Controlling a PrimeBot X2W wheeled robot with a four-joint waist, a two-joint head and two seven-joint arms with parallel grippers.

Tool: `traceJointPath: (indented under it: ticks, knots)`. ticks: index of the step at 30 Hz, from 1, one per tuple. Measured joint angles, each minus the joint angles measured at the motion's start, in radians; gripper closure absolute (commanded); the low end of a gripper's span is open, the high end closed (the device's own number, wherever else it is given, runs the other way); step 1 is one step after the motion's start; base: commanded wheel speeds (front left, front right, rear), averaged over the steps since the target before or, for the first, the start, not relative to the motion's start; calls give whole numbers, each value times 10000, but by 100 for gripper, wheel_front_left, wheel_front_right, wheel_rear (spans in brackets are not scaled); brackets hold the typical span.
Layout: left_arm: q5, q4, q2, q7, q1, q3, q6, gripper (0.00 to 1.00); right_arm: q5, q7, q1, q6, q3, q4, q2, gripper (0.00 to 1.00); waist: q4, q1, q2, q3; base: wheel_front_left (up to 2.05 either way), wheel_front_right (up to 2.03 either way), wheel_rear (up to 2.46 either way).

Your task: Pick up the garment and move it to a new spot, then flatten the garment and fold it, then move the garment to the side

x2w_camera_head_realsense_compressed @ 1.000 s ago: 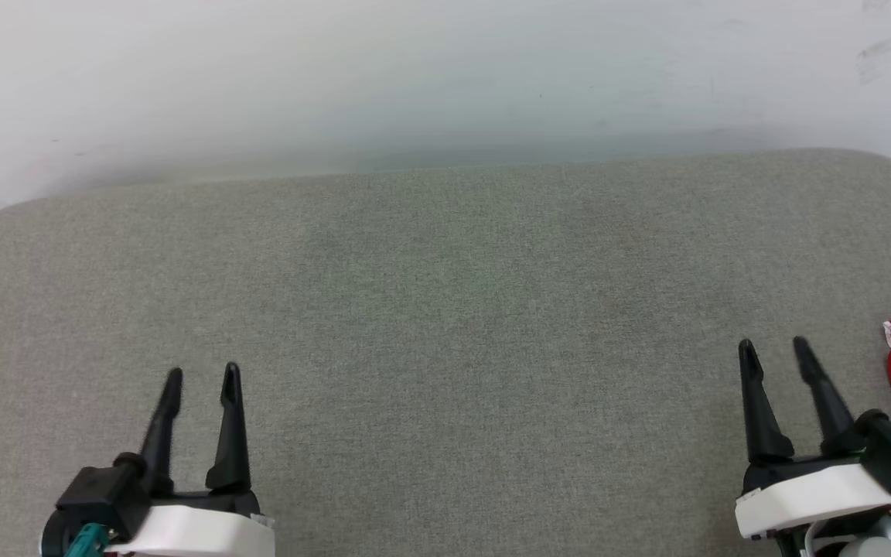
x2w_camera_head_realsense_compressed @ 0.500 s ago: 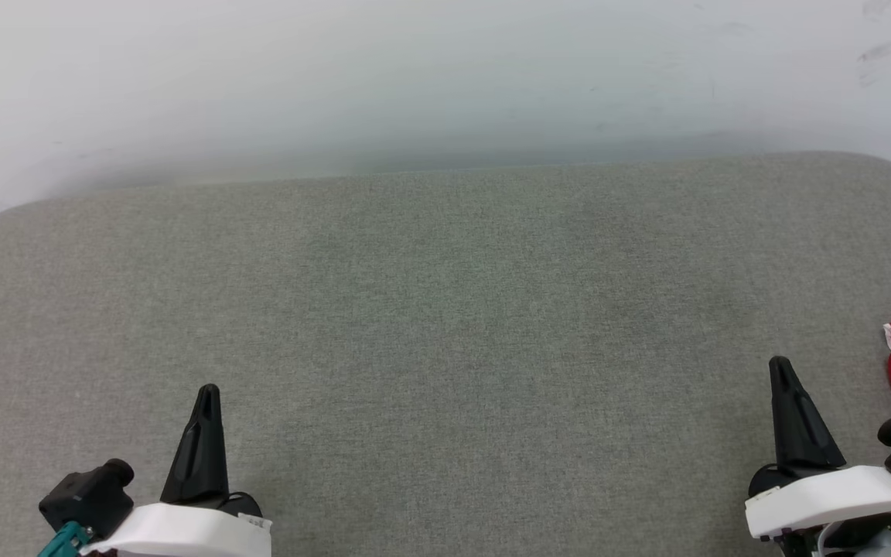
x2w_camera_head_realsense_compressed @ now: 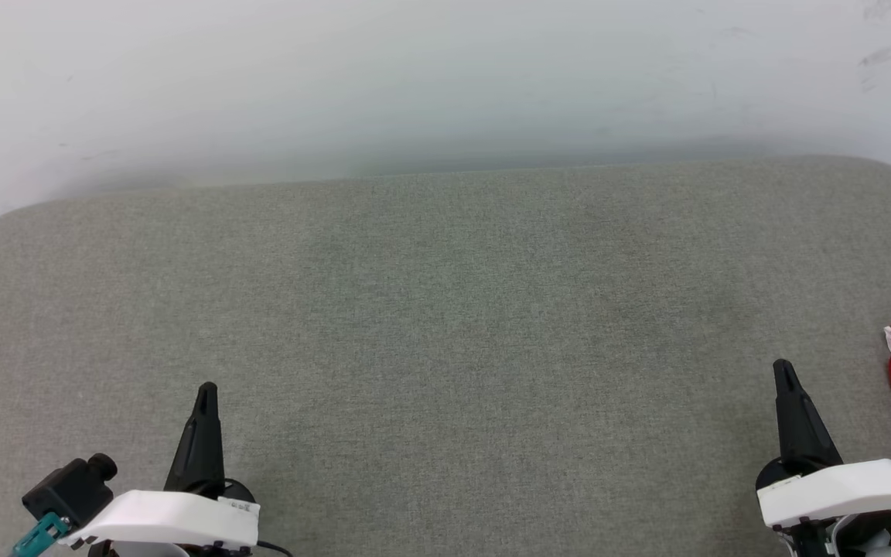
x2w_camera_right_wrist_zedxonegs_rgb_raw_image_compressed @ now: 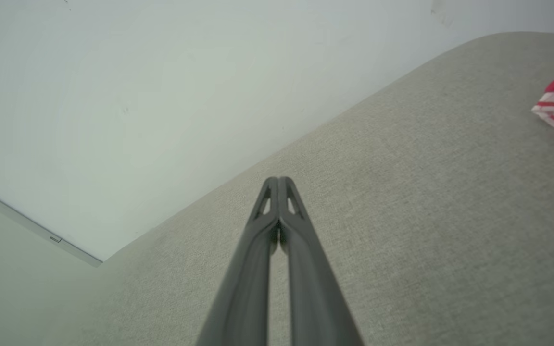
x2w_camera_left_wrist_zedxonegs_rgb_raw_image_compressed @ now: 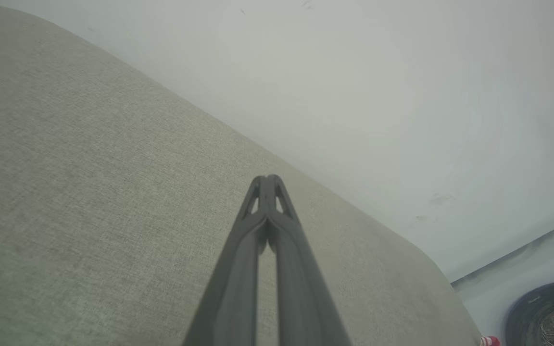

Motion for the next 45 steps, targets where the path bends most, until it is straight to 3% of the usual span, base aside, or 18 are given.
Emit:
traceJointPath:
  ticks: [45]
  knots:
    - [-5191, 930, 23, 1392, -681, 207, -121, 100, 5310, 1381, -388, 0, -332, 422, 150, 100, 97, 0, 0, -183, 0, 0, 0]
